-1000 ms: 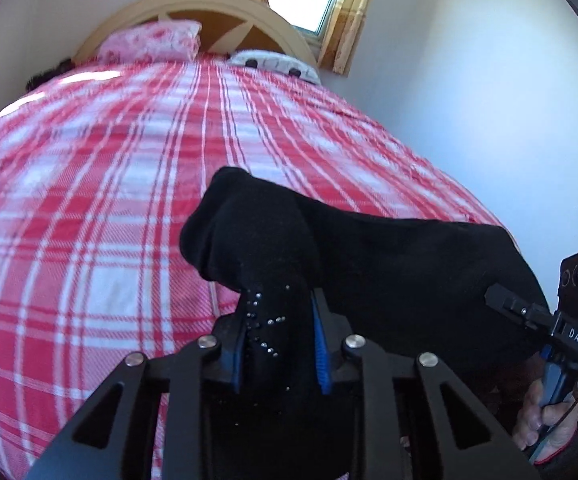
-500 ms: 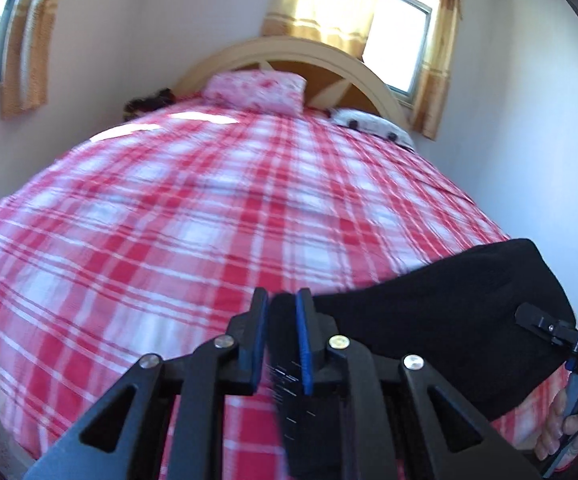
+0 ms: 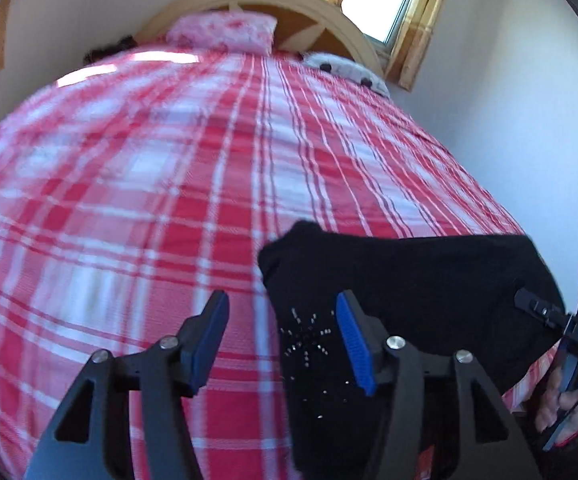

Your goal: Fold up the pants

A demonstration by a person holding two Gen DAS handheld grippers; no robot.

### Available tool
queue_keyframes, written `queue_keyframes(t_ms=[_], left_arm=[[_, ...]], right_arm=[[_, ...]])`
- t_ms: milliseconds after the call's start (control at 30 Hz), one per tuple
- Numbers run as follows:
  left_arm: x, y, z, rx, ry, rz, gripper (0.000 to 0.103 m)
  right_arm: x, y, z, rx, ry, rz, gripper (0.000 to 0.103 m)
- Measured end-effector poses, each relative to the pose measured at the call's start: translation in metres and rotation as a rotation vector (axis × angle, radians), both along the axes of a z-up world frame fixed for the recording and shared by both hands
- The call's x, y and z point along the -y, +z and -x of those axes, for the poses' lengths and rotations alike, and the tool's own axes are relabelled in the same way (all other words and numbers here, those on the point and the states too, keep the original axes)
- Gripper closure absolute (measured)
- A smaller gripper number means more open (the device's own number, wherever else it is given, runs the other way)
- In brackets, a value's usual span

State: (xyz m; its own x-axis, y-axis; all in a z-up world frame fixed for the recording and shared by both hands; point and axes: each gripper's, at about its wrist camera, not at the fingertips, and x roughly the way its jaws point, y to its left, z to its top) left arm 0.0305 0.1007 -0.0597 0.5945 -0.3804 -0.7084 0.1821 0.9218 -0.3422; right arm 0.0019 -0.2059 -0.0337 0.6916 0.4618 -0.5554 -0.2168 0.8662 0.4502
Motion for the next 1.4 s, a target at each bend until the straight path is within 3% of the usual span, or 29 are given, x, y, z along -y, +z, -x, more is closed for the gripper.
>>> queue_keyframes(t_ms=[67, 200, 267, 333, 467, 533, 567, 733, 1033, 1200, 1400], left_arm=[[0.011, -0.015, -0.008, -0.065, -0.023, 0.075, 0.045], [0.026, -0.024, -0.005, -0.077, -0.02, 0.092, 0.051], [0.027, -0.024, -0.003, -0.075, -0.026, 0.107, 0.063], [0.022, -0.028, 0.0, -0.094, -0.013, 0.188, 0.078], [0.006, -0.03, -0.002, -0.151, 0.027, 0.325, 0.082], [0.0, -0.023, -0.001, -0.147, 0.042, 0.358, 0.085], [-0.001, -0.015, 0.0, -0.124, 0.045, 0.338, 0.092], [-0.014, 0.035, 0.0, 0.027, 0.064, 0.237, 0.092], [-0.106, 0.096, -0.026, 0.255, 0.284, -0.036, 0.092], [-0.146, 0.086, -0.06, 0.296, 0.39, -0.187, 0.092], [-0.173, 0.027, -0.104, 0.153, 0.468, -0.297, 0.092]], right_arm=[[0.014, -0.018, 0.002, -0.05, -0.032, -0.053, 0.07], [0.019, -0.028, 0.003, -0.039, -0.051, -0.094, 0.07], [0.019, -0.029, 0.001, -0.032, -0.055, -0.089, 0.07], [0.022, -0.034, 0.0, -0.041, -0.059, -0.091, 0.07], [0.03, -0.048, 0.0, -0.089, -0.088, -0.147, 0.07], [0.03, -0.048, 0.0, -0.095, -0.091, -0.155, 0.07], [0.028, -0.043, 0.0, -0.092, -0.088, -0.139, 0.07], [0.006, -0.008, -0.012, -0.028, -0.022, -0.098, 0.071], [-0.1, 0.049, -0.107, 0.126, 0.202, -0.109, 0.071], [-0.171, 0.043, -0.184, 0.141, 0.303, -0.16, 0.071], [-0.237, -0.019, -0.26, -0.002, 0.336, -0.11, 0.071]])
